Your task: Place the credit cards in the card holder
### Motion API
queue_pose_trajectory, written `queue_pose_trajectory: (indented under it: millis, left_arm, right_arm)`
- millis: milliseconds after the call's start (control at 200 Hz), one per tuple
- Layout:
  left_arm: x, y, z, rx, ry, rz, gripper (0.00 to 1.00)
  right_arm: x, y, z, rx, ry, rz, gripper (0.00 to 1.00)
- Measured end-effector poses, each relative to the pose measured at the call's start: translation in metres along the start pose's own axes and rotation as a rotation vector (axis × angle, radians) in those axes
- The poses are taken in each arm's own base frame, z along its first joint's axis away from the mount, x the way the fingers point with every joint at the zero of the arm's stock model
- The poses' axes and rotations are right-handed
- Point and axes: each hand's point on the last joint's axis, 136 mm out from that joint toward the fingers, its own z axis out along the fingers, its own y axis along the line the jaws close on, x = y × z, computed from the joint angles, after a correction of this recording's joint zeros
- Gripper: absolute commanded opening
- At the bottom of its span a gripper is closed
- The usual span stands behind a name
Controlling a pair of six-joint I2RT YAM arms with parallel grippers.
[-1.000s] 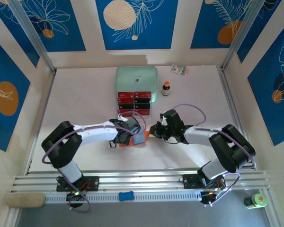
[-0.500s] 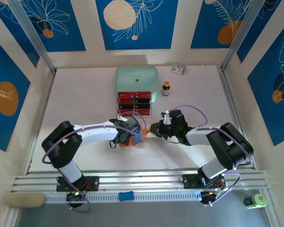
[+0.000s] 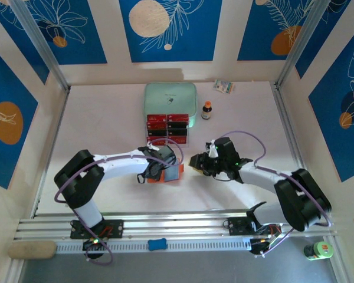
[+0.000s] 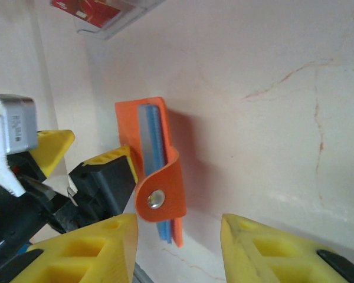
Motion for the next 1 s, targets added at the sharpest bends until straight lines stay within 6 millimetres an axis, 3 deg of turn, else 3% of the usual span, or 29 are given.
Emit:
queue_pose_trajectory:
  millis: [210,325,575,845,1000]
  left_arm:
    - [-0.002,0.003,-0.007,0.012,-0.014,-0.034,1.0]
    - [-0.005,0.005,-0.013,0.025,-0.031,-0.052,1.0]
    - [-0.006,0.006,-0.014,0.03,-0.035,-0.066,1.0]
    - [0.008,0.011,-0.011,0.065,-0.014,-0.137,1.0]
    - [0.001,0.015,-0.018,0.109,-0.036,-0.205,1.0]
  right_arm:
    - [-0.007,0.026,-0.019,0.022,-0.017,-0.089,0.09]
    - [-0.005,0.039,-0.017,0.025,0.003,-0.12,0.02]
    - [0.012,0.052,0.021,0.057,0.111,-0.167,0.0]
    - [0.029,0.066,0.064,0.07,0.191,-0.22,0.0]
    - [0.034,0.071,0.083,0.062,0.209,-0.236,0.0]
